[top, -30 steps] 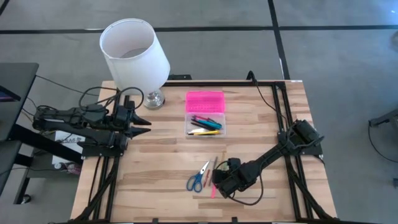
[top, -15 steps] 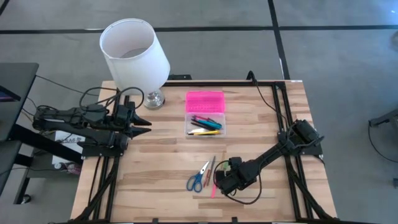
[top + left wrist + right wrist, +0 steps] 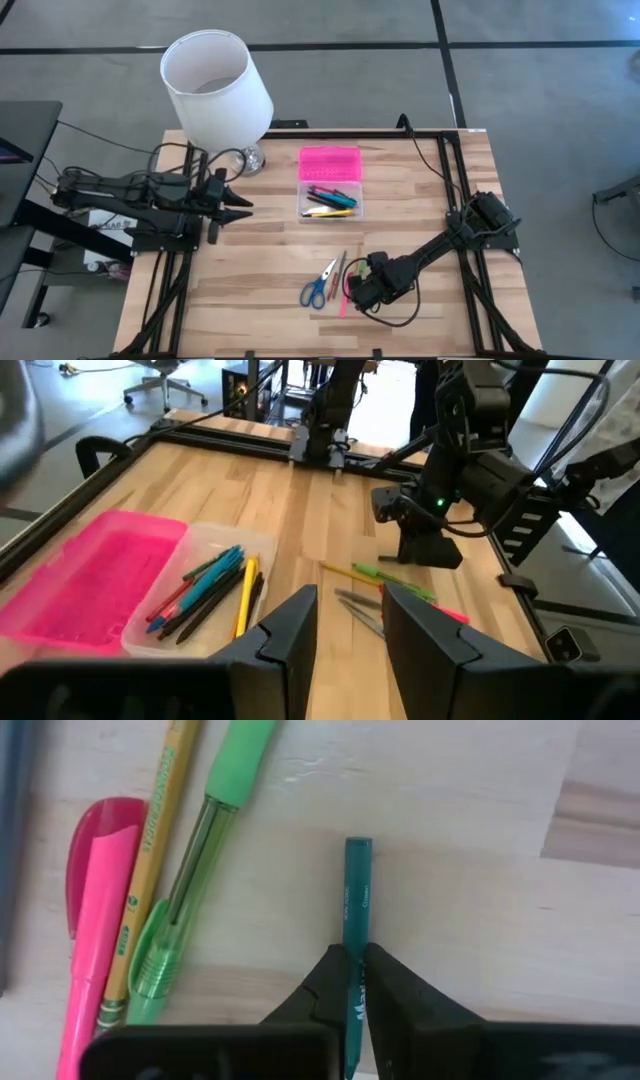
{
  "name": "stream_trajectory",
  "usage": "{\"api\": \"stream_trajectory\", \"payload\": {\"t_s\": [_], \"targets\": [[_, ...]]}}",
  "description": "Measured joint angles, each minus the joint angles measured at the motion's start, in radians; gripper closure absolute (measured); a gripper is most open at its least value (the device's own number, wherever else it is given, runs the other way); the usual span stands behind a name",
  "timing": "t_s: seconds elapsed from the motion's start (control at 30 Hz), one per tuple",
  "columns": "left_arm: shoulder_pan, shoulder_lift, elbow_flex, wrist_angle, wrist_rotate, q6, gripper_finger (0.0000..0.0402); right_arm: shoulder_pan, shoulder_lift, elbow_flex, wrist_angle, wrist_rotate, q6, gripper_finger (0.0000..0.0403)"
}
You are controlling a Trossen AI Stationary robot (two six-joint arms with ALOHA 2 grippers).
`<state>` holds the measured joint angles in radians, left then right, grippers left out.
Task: Pick & place school supplies into a supply box
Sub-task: Put the green crayon into the pink supply box
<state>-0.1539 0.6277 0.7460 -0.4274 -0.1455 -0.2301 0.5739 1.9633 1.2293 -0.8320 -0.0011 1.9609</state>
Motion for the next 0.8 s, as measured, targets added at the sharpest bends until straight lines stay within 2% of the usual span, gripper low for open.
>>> {"api": "stream_trajectory", "payload": {"t_s": [0.47, 0.8], "targets": [[0.000, 0.007, 0.000, 0.061, -0.001, 0.049, 0.0294, 0.002, 0.002, 0.011, -0.027, -0.004, -0.070, 0.0394], [0.000, 0.006, 0.000, 0.108, -0.071, 0.107, 0.0294, 0.004, 0.008, 0.102, -0.216, 0.005, -0.143, 0.0398]]}}
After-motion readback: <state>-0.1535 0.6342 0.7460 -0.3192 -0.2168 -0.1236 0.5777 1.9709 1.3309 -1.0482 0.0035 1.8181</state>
